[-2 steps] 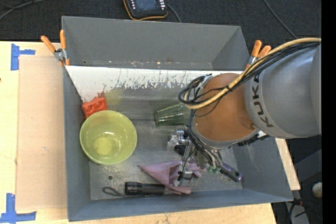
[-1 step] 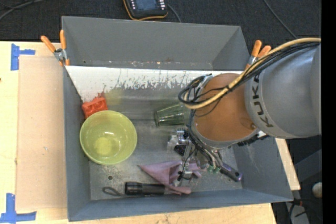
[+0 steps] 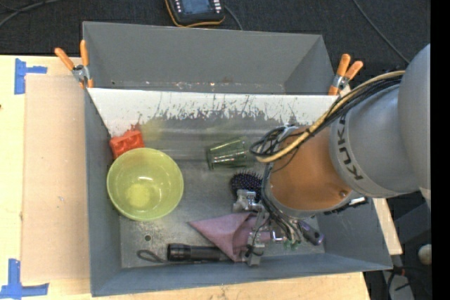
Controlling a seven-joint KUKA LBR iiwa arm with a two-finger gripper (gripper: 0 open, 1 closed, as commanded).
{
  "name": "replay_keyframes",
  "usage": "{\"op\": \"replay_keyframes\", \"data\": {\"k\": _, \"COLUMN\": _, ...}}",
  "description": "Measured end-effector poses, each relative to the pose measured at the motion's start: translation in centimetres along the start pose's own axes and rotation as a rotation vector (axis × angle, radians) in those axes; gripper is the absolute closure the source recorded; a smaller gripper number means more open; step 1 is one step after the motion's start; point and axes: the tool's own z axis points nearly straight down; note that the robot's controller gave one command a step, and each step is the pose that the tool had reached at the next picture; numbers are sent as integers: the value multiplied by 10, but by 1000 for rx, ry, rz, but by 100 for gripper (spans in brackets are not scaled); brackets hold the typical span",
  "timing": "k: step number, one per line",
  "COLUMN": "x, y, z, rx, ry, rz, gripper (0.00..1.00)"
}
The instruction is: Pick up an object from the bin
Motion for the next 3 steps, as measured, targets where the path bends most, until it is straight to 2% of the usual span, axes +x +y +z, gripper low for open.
{"op": "replay_keyframes", "data": {"k": 1, "x": 10, "y": 0, "z": -1, "rx": -2, "ry": -5, "rz": -21, "gripper": 100}}
{"op": "replay_keyframes", "data": {"k": 3, "x": 5, "y": -2, "z": 0, "rx": -4, "ry": -1, "rz": -29, "gripper": 100}}
